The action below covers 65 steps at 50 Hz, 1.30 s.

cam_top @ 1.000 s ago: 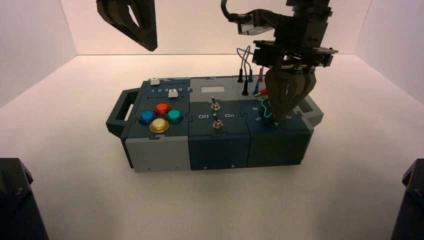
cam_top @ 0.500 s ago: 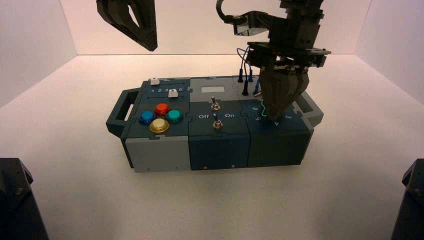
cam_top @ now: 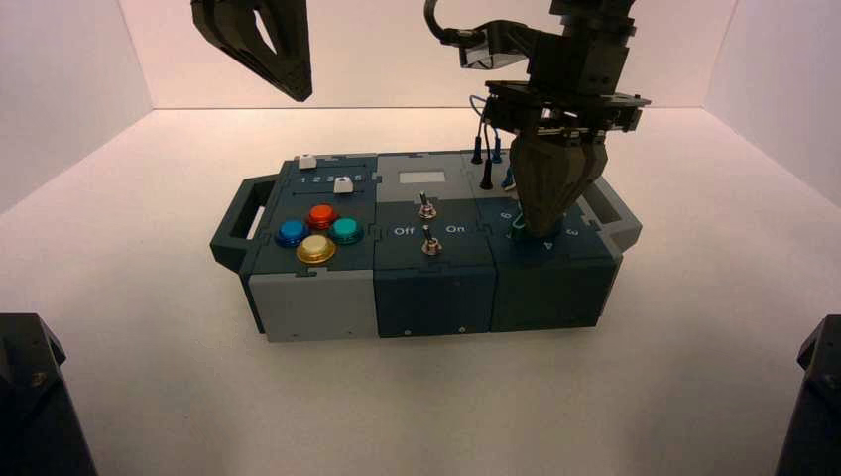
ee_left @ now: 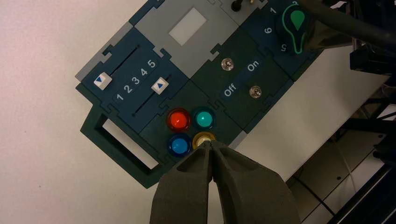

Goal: Turn the knob to position 5.

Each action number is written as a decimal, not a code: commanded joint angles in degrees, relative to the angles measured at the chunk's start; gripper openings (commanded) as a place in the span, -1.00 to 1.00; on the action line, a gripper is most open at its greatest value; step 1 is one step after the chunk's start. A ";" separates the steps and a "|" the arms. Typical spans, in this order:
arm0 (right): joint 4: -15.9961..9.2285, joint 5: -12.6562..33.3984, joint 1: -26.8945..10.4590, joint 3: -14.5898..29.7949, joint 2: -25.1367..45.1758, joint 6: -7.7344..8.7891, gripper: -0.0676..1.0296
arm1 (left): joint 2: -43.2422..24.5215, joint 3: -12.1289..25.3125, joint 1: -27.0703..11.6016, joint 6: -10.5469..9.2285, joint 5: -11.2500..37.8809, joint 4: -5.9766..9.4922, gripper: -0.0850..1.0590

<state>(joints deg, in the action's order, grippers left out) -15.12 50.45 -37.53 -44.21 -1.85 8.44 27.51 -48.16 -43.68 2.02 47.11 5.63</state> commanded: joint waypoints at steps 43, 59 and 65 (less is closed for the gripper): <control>-0.26 -0.26 -0.26 2.20 0.53 0.26 -0.92 | 0.35 0.62 -0.26 0.44 -0.26 -0.26 -0.91; -0.35 -0.09 -0.26 0.53 -2.20 0.26 -0.92 | 0.35 0.70 -0.18 0.44 -0.26 -0.35 -0.91; -0.53 0.70 -0.26 -0.53 -4.22 0.26 -0.92 | 0.44 0.97 -0.18 0.44 -0.35 -0.35 -0.91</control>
<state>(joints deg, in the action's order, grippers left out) -15.21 50.63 -37.53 -44.74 -3.34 8.44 27.51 -48.25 -43.77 2.20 47.11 5.36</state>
